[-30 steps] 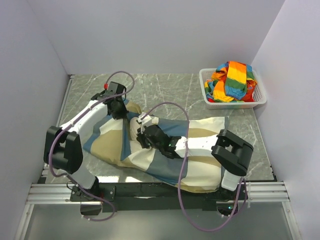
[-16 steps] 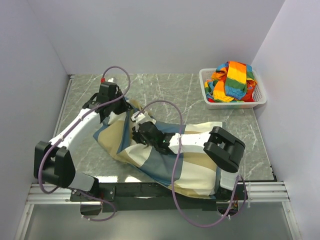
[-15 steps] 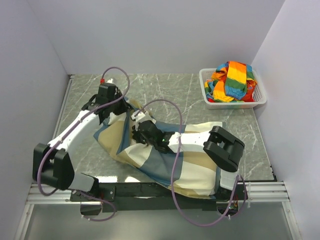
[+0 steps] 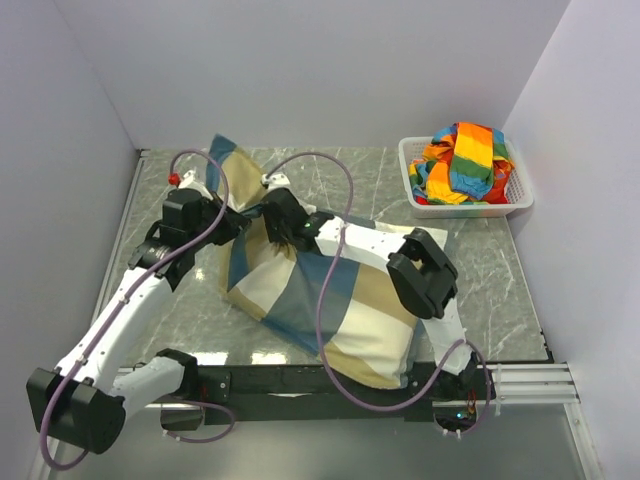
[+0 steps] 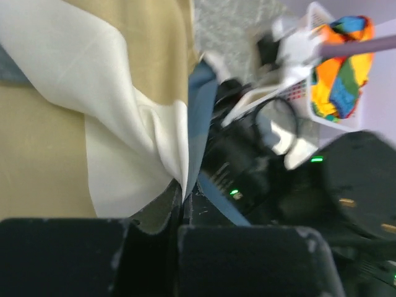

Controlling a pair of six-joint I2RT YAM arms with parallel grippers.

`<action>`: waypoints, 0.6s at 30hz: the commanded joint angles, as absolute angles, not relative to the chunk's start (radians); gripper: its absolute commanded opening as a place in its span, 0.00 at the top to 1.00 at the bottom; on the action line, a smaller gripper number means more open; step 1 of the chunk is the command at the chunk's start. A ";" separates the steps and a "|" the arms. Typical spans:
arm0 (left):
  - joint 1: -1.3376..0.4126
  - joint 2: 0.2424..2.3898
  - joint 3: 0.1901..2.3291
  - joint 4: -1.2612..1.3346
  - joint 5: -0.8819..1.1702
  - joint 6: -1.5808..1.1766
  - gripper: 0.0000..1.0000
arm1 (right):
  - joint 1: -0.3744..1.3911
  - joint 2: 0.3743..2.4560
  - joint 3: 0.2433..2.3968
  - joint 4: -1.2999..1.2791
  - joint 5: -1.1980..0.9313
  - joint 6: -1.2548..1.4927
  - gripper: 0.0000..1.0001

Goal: Put the pillow into the pillowcase

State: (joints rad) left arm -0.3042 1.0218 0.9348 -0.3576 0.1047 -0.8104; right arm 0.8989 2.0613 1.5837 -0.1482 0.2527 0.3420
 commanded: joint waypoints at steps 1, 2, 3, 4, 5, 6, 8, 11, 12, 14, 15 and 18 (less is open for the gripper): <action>-0.299 1.072 0.914 -0.362 0.103 -0.853 0.99 | 0.890 2.088 1.716 -0.219 0.307 0.321 0.85; -0.301 1.106 0.926 -0.365 0.103 -0.862 0.99 | 0.888 2.085 1.724 -0.225 0.304 0.318 0.78; -0.301 1.121 0.933 -0.365 0.101 -0.865 0.99 | 0.885 2.074 1.732 -0.236 0.282 0.318 0.70; -0.301 1.137 0.940 -0.364 0.095 -0.867 0.92 | 0.879 2.062 1.741 -0.256 0.273 0.314 0.55; -0.301 1.162 0.945 -0.362 0.089 -0.868 0.88 | 0.879 2.045 1.737 -0.262 0.267 0.318 0.49; -0.301 1.175 0.951 -0.354 0.089 -0.865 0.84 | 0.877 1.998 1.724 -0.262 0.249 0.318 0.44; -0.301 1.210 0.966 -0.345 0.080 -0.862 0.77 | 0.877 1.939 1.666 -0.255 0.212 0.330 0.31; -0.301 1.259 0.991 -0.321 0.086 -0.861 0.74 | 0.877 1.832 1.585 -0.271 0.193 0.379 0.25; -0.301 1.272 0.999 -0.316 0.090 -0.859 0.74 | 0.877 1.798 1.562 -0.281 0.201 0.397 0.25; -0.301 1.313 1.025 -0.308 0.106 -0.845 0.73 | 0.877 1.781 1.508 -0.302 0.207 0.434 0.25; -0.301 1.328 1.031 -0.305 0.118 -0.838 0.71 | 0.876 1.778 1.494 -0.311 0.210 0.461 0.26; -0.301 1.414 1.077 -0.317 0.169 -0.789 0.61 | 0.879 1.804 1.441 -0.287 0.190 0.488 0.26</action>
State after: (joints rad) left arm -0.3023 1.3403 0.9966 -0.3504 0.1066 -0.8444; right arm 0.8825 1.7859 1.5051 -0.2775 0.2081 0.4171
